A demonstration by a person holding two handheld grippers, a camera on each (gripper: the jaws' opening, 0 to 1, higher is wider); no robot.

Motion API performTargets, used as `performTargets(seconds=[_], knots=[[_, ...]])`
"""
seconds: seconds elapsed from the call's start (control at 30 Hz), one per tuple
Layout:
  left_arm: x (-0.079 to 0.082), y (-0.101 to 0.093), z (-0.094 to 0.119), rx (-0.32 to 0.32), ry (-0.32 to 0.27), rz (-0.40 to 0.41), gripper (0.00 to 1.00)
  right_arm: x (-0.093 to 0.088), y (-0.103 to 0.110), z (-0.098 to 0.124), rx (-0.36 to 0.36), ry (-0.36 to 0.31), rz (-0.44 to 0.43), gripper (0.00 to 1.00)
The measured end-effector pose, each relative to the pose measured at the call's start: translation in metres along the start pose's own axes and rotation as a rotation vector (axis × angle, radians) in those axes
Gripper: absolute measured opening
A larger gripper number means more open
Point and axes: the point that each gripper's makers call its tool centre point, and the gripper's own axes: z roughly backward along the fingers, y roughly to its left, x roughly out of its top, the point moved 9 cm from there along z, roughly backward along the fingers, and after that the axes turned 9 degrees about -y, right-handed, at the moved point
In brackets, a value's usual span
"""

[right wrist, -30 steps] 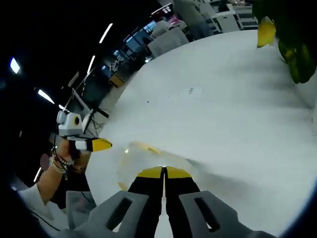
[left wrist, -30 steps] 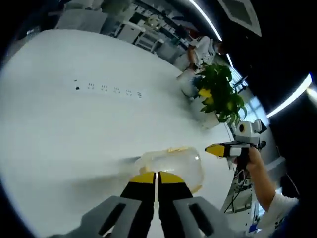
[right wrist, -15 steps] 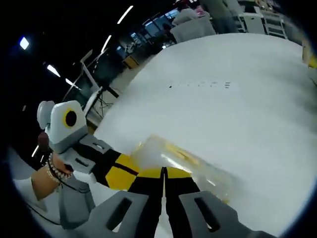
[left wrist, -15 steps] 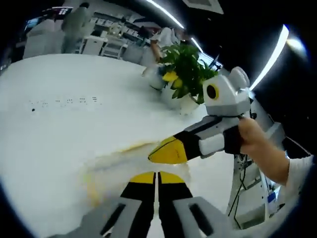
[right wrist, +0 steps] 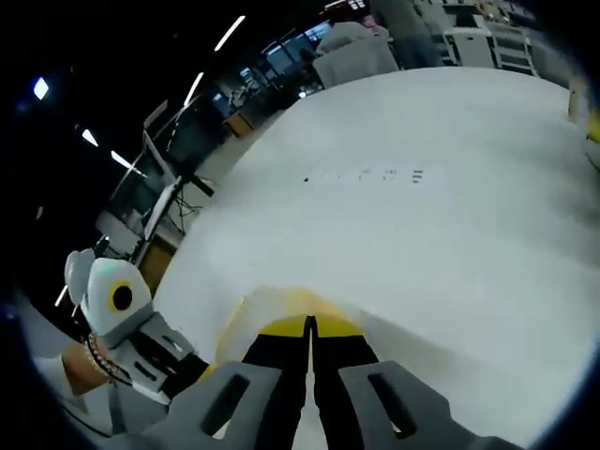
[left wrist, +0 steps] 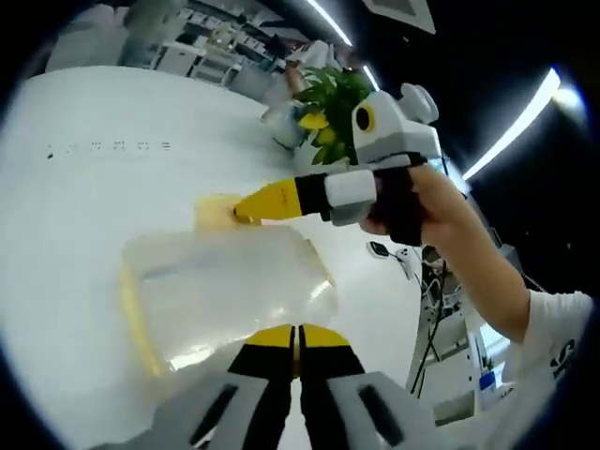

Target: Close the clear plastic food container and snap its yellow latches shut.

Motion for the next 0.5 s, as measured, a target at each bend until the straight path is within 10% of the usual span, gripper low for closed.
performTargets(seconds=[0.5], knots=[[-0.007, -0.003, 0.003, -0.012, 0.027, -0.012, 0.0, -0.004, -0.01, -0.011, -0.054, 0.029, -0.004, 0.0]])
